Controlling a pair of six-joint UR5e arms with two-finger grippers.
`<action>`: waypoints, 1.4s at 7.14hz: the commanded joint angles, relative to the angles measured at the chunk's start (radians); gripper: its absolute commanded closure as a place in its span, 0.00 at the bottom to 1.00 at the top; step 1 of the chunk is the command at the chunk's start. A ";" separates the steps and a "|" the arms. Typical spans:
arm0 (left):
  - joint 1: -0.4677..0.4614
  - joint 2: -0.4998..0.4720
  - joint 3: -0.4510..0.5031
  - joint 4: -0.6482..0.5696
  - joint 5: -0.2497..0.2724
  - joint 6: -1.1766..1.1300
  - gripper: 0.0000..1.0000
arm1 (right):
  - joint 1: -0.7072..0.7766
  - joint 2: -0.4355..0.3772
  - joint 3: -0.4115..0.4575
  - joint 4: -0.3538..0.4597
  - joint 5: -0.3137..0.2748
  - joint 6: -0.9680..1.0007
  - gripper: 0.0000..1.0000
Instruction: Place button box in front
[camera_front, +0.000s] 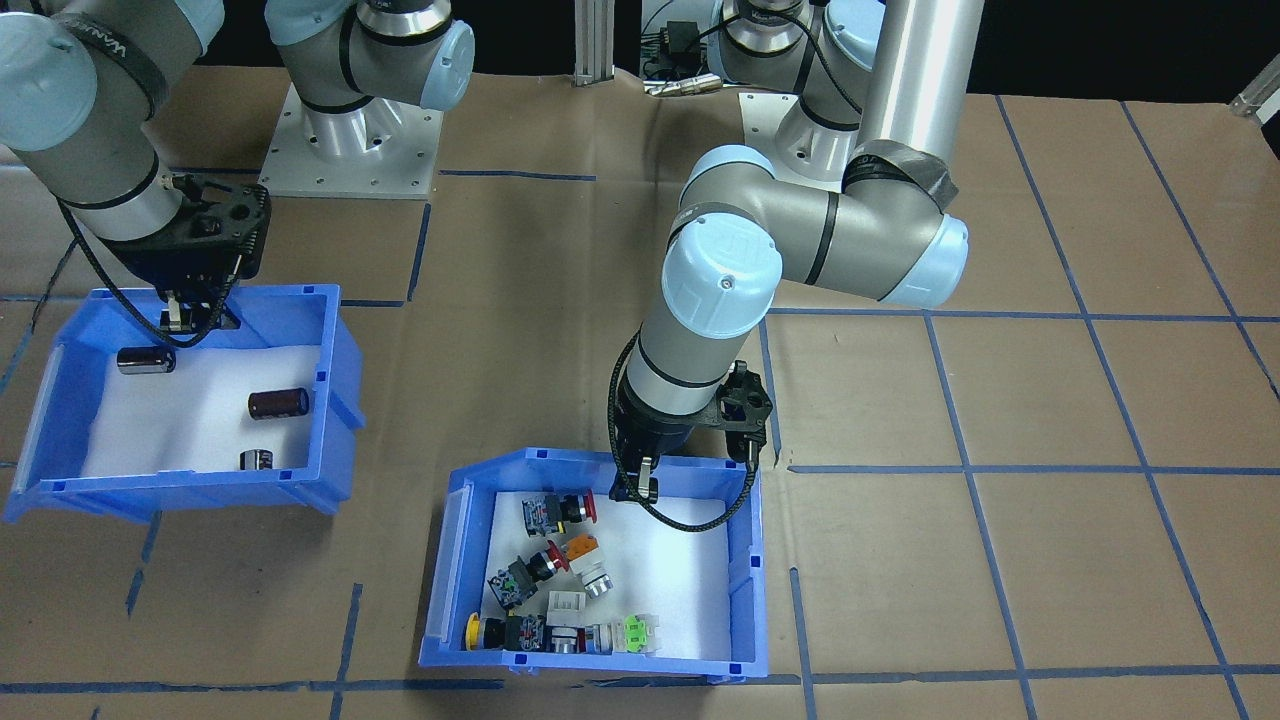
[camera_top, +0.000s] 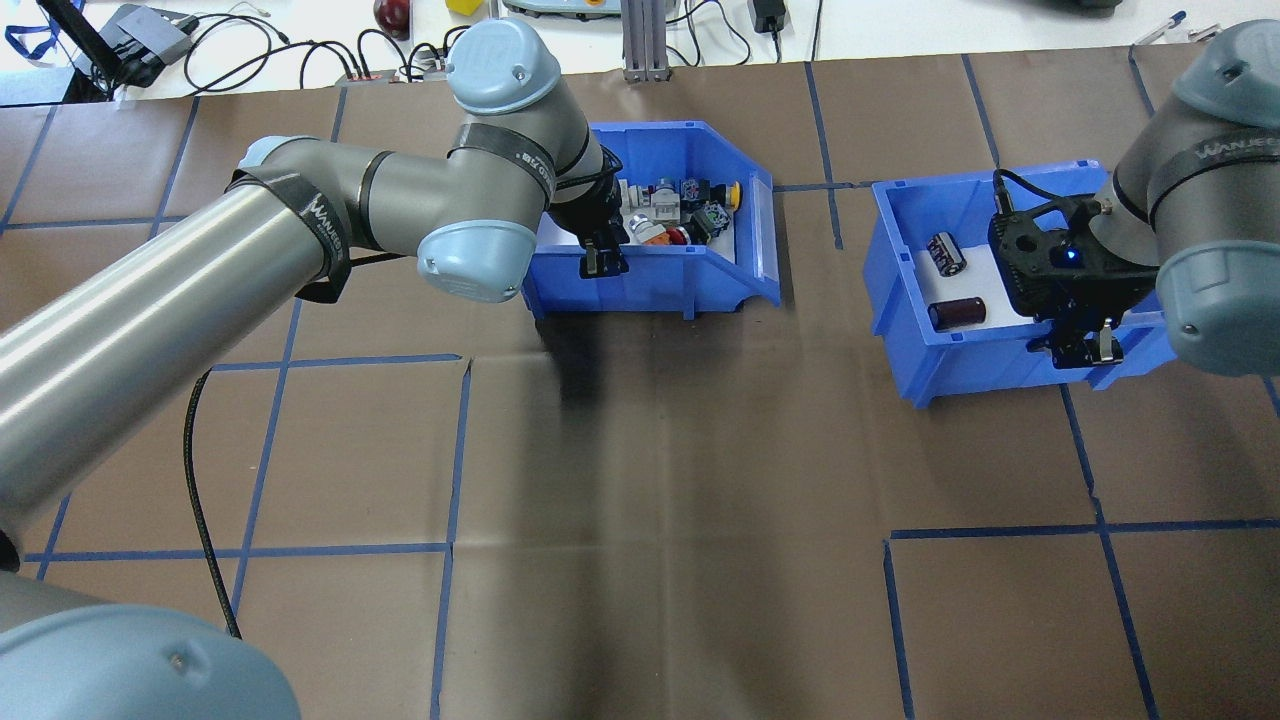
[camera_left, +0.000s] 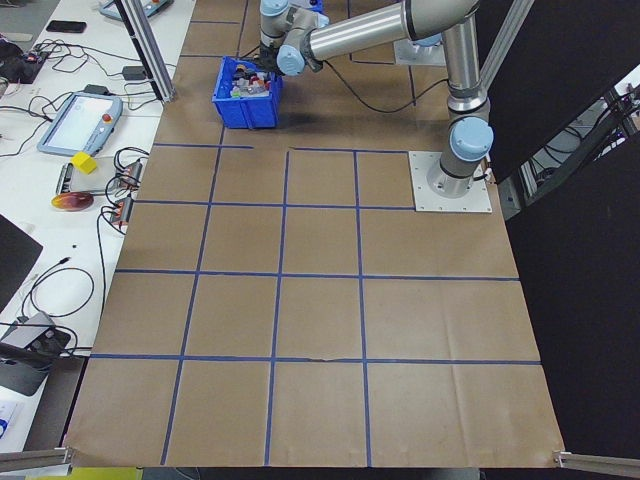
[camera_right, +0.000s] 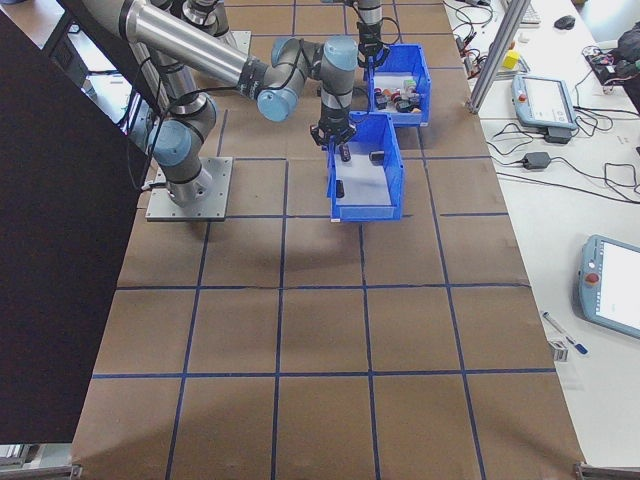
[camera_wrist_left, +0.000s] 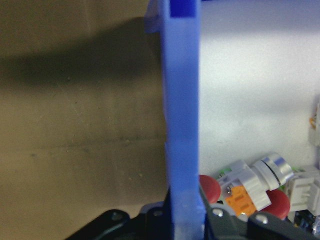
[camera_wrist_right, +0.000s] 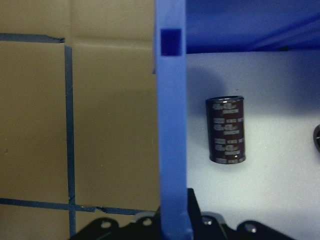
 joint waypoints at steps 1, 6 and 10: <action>-0.001 0.040 0.042 -0.196 0.015 0.002 0.01 | 0.001 -0.032 0.035 0.003 0.000 0.025 0.94; 0.075 0.169 0.255 -0.561 0.126 0.645 0.01 | 0.048 -0.313 0.290 0.006 0.008 0.205 0.93; 0.212 0.281 0.257 -0.628 0.133 1.624 0.01 | 0.306 -0.315 0.307 0.003 0.008 0.440 0.93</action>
